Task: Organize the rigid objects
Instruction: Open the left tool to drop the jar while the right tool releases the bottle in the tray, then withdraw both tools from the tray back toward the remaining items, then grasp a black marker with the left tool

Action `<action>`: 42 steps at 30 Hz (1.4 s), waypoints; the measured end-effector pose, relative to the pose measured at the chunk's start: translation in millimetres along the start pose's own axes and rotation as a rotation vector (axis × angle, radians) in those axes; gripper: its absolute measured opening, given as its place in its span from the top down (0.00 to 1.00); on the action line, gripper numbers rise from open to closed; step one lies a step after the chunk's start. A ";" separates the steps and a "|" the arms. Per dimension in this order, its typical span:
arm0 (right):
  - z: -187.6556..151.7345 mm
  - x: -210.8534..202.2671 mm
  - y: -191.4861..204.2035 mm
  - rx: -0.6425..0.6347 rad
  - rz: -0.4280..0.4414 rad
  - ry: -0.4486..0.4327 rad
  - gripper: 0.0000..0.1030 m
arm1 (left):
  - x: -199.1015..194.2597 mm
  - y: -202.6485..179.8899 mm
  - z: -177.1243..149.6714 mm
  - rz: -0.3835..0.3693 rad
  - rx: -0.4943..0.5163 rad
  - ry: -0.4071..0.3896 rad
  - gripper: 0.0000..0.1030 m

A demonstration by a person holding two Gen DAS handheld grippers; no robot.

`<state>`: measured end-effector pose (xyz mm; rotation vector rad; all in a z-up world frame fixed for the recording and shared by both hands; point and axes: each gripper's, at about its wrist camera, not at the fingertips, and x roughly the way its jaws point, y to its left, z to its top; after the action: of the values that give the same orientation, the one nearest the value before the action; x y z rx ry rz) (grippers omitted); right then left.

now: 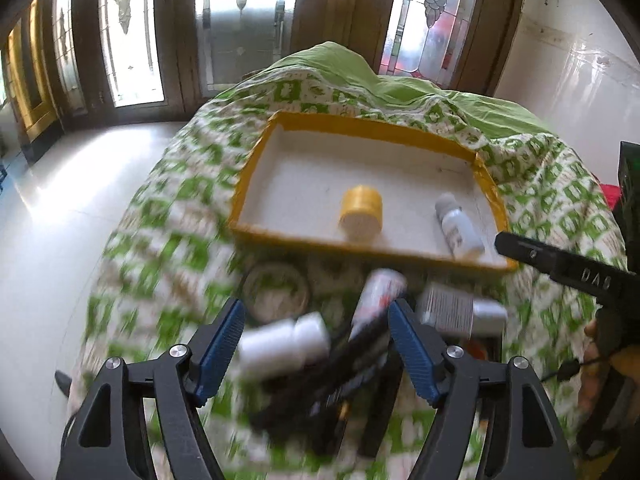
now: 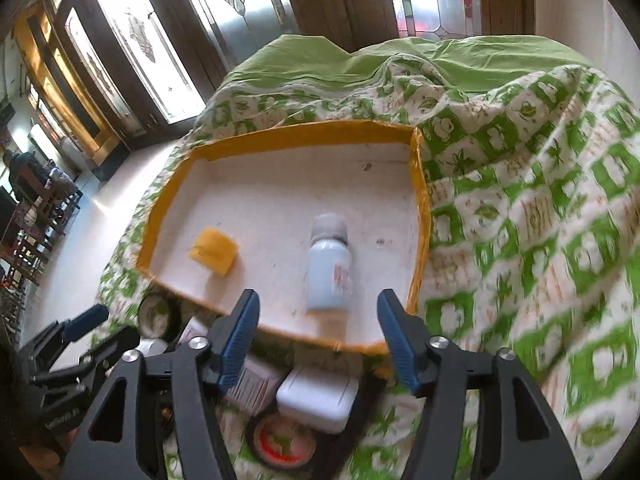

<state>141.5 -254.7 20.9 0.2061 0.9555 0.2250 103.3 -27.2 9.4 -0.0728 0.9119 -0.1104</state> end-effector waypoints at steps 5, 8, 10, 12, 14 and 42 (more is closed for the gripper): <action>-29.7 -21.2 -0.2 0.026 0.015 -0.003 0.12 | -25.7 8.2 -24.2 0.002 -0.025 -0.014 0.22; -46.1 -31.9 -0.6 0.029 0.010 -0.004 0.12 | -32.9 7.3 -33.6 -0.001 -0.015 -0.019 0.21; -56.3 -36.6 0.8 0.022 0.007 0.004 0.12 | -31.3 3.4 -37.4 0.006 0.009 -0.006 0.21; -63.1 -37.5 3.2 0.008 0.004 0.017 0.12 | -26.3 -2.6 -36.7 0.009 0.040 0.010 0.21; -65.3 -37.2 5.3 -0.004 -0.002 0.020 0.12 | -20.1 -10.4 -37.2 0.017 0.087 0.028 0.21; -65.9 -22.5 0.8 0.009 -0.031 0.053 0.12 | 26.2 -35.6 -30.5 -0.122 0.161 0.214 0.98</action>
<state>74.5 -255.3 1.6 0.1940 1.0113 0.1985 92.7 -66.3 -25.9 0.0335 1.1088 -0.3090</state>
